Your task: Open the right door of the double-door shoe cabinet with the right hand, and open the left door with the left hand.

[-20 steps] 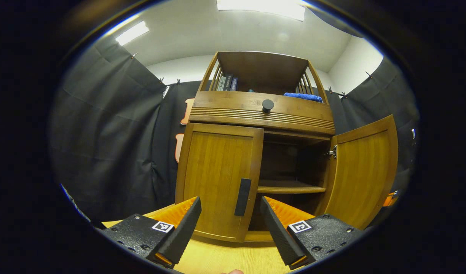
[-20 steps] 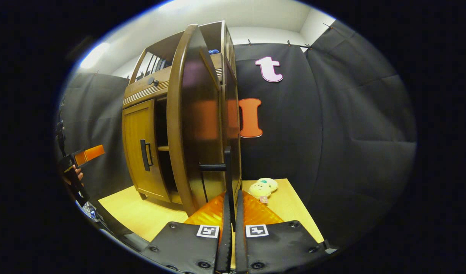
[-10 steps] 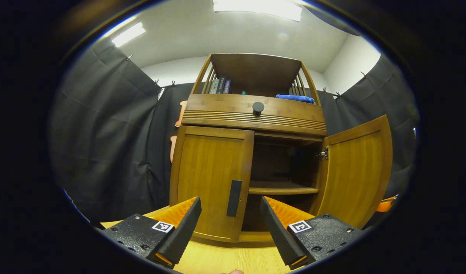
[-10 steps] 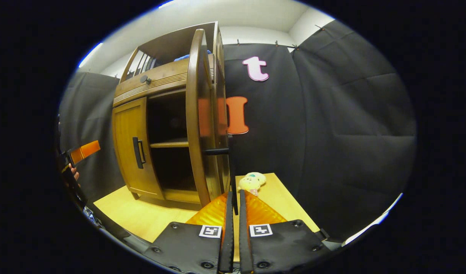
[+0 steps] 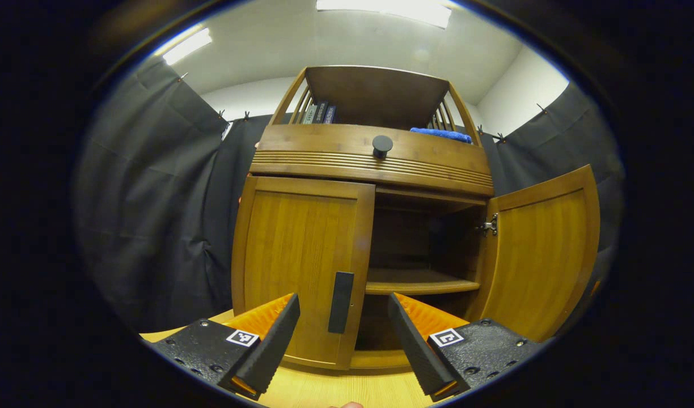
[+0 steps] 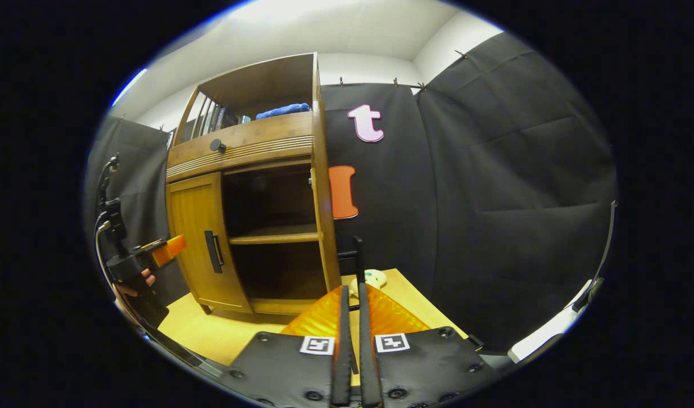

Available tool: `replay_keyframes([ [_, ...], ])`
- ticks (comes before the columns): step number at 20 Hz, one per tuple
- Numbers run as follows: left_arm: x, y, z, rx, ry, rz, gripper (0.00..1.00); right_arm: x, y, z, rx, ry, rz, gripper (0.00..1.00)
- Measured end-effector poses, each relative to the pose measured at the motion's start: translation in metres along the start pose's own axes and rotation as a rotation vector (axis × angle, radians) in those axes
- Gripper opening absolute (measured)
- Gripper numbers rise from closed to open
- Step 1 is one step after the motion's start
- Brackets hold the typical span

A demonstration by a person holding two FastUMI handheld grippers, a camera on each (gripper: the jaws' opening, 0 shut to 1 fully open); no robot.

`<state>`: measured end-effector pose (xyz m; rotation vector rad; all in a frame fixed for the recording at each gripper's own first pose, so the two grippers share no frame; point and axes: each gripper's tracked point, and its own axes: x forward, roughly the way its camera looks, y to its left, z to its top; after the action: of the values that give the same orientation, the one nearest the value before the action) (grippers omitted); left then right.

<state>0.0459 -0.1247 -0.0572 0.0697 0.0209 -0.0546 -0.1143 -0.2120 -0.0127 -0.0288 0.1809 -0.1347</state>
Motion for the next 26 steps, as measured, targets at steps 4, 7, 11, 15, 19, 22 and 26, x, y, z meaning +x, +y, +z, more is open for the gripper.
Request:
replay_keyframes([
  [4, 0.036, 0.014, -0.016, 0.028, 0.02, 0.01, 0.92, 0.004, 0.023, -0.003, 0.004, 0.021, 0.035, 0.27],
  [7, 0.06, 0.022, -0.023, 0.048, 0.022, 0.007, 0.92, 0.007, 0.035, -0.005, 0.006, 0.021, 0.054, 0.61],
  [11, 0.082, 0.016, -0.027, 0.083, 0.012, -0.025, 0.91, 0.01, 0.048, -0.009, -0.012, 0.036, 0.079, 0.87],
  [15, 0.107, 0.008, -0.044, 0.084, 0.034, -0.068, 0.91, 0.015, 0.055, -0.012, -0.009, 0.052, 0.09, 0.87],
  [19, 0.137, 0.016, -0.065, 0.109, 0.058, -0.047, 0.91, 0.017, 0.057, -0.013, -0.005, 0.056, 0.071, 0.87],
  [22, 0.15, 0.016, -0.076, 0.071, 0.075, -0.071, 0.92, 0.022, 0.055, -0.011, -0.007, 0.056, 0.056, 0.87],
  [26, 0.15, 0.006, -0.079, 0.014, 0.071, -0.126, 0.65, 0.03, 0.053, -0.01, -0.003, 0.057, 0.036, 0.97],
])
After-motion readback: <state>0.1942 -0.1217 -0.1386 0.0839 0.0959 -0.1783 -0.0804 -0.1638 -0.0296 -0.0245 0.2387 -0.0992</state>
